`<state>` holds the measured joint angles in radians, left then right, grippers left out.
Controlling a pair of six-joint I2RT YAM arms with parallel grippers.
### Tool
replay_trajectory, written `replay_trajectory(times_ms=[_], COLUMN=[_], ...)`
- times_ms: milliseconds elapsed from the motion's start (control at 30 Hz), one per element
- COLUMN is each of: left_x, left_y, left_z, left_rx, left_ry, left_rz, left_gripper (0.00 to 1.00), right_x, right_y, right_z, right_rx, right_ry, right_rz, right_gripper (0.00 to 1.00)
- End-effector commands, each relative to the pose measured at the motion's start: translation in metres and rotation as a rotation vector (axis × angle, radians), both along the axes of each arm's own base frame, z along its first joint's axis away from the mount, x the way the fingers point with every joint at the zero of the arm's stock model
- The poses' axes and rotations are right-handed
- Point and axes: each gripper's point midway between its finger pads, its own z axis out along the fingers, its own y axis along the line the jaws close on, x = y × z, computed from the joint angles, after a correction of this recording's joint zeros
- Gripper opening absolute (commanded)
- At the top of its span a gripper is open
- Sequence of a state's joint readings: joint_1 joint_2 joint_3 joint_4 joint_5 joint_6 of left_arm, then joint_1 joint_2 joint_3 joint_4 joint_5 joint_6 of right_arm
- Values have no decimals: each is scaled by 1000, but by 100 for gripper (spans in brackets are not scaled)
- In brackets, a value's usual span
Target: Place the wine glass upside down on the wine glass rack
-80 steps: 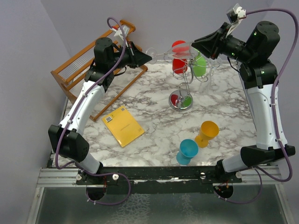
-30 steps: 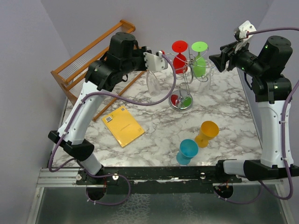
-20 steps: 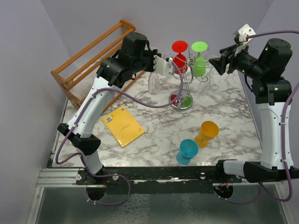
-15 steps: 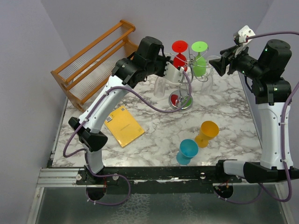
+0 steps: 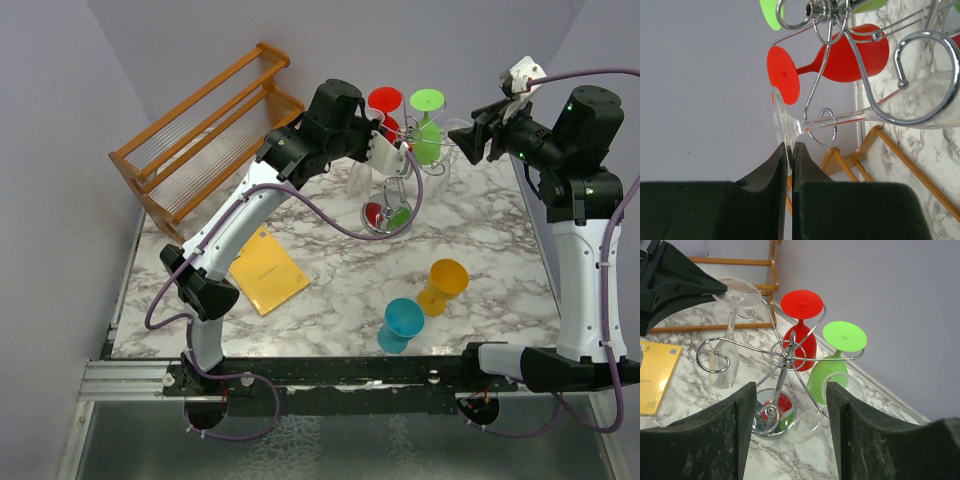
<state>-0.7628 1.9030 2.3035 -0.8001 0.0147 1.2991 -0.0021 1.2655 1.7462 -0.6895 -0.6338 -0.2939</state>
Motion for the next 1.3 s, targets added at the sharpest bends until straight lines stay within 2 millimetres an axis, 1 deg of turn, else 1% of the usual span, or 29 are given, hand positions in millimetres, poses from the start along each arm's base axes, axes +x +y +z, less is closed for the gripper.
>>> replay_trajectory(times_ms=[0,167,300,500,733,1067,1267], left_x=[7,15,25,39,51,61,58], left_y=[-20,-23,-22,-15,-3,17,25], left_z=[27,26,24,18,12,9,9], left_rx=[-138,-158,-178,-180,-176,-208,-211], left_ry=[-50,-68,-82,-116,-145,-147,-134], left_rz=[-14,11,54,141,228,314,321], left_gripper=[0,0,0,0,0,0,0], right_x=[-9,-10,-10,-11,-11,-10,-10], right_y=[1,0,0,-1,-1,-2,-3], right_z=[6,7,7,7,5,3,2], right_rx=[-4,-4,-4,-4,1,2,2], right_ry=[-28,-30,-29,-30,-26,-20,-19], right_rz=[17,17,16,16,24,23,23], right_gripper=[58,58,58,58,58,58,58])
